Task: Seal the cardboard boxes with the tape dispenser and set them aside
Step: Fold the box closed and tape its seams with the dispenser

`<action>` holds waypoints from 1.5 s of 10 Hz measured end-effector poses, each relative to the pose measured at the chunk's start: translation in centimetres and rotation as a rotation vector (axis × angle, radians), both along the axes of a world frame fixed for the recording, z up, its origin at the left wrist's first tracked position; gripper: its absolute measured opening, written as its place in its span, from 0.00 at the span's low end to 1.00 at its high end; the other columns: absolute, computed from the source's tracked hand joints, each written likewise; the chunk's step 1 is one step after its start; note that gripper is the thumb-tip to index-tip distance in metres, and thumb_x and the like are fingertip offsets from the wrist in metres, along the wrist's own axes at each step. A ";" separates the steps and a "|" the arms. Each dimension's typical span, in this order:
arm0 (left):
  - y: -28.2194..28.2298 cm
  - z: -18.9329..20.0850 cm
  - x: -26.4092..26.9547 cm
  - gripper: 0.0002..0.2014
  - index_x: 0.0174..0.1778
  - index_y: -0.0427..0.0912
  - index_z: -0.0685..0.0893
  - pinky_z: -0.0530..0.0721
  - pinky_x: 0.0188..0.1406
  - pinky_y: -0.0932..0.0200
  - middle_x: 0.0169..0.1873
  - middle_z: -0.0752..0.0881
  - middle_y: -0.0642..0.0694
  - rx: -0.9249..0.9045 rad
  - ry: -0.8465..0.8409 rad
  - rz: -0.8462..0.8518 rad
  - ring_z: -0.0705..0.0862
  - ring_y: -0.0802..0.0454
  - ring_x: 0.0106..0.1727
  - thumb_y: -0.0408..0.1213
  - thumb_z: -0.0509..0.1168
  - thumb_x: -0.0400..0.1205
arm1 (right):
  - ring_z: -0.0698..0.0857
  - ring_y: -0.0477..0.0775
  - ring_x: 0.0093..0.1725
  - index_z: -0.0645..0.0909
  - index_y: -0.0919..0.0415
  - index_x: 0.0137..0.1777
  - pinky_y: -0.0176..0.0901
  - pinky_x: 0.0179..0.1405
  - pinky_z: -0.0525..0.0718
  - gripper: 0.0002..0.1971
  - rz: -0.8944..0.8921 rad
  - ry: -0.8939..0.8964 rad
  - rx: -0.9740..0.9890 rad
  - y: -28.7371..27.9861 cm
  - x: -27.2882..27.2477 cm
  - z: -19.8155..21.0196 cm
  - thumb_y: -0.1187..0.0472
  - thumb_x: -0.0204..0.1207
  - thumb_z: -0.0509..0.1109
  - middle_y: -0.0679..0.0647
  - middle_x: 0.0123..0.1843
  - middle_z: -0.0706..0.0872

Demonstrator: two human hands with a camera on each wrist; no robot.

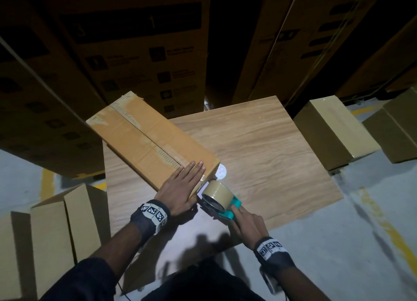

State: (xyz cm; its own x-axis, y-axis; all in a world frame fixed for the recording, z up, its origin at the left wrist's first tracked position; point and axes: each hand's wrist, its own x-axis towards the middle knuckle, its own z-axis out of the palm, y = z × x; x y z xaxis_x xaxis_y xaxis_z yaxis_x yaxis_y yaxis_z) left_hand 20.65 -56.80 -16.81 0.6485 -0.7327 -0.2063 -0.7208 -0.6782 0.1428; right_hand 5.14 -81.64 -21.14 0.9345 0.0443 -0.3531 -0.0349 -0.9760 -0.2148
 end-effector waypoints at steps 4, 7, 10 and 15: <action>-0.2 0.1 0.4 0.54 0.91 0.46 0.35 0.37 0.89 0.46 0.90 0.34 0.48 0.048 0.002 0.002 0.33 0.48 0.90 0.56 0.62 0.76 | 0.87 0.70 0.52 0.61 0.44 0.74 0.57 0.47 0.84 0.24 -0.015 0.059 0.004 1.6 2.2 -0.1 0.49 0.80 0.62 0.57 0.64 0.85; -0.3 0.8 1.0 0.57 0.90 0.48 0.32 0.29 0.86 0.50 0.87 0.29 0.49 0.070 0.035 0.000 0.30 0.49 0.89 0.56 0.66 0.75 | 0.87 0.67 0.51 0.62 0.38 0.71 0.53 0.46 0.82 0.26 -0.141 0.173 0.165 1.7 1.3 1.0 0.49 0.76 0.68 0.56 0.57 0.88; 0.1 0.5 0.4 0.57 0.89 0.51 0.30 0.31 0.87 0.48 0.88 0.30 0.51 0.080 0.065 -0.155 0.28 0.50 0.88 0.50 0.66 0.75 | 0.93 0.65 0.43 0.81 0.50 0.63 0.68 0.42 0.93 0.23 -0.980 0.145 0.911 -6.4 -0.7 -0.3 0.71 0.70 0.74 0.61 0.47 0.93; 1.7 0.6 0.5 0.40 0.91 0.57 0.38 0.41 0.89 0.35 0.91 0.39 0.50 0.037 -0.035 -0.293 0.39 0.45 0.91 0.58 0.54 0.88 | 0.78 0.71 0.73 0.67 0.64 0.83 0.60 0.67 0.78 0.57 -1.463 0.055 0.665 -7.3 3.7 -4.4 0.31 0.61 0.84 0.70 0.77 0.75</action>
State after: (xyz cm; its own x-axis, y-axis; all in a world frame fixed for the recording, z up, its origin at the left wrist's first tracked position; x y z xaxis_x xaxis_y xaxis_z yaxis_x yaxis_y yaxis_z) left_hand 21.19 -55.08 -16.18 0.4180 -0.8821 -0.2172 -0.8906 -0.4451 0.0934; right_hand 8.80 -88.97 -25.55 0.2980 -0.6803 -0.6696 -0.8300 0.1618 -0.5338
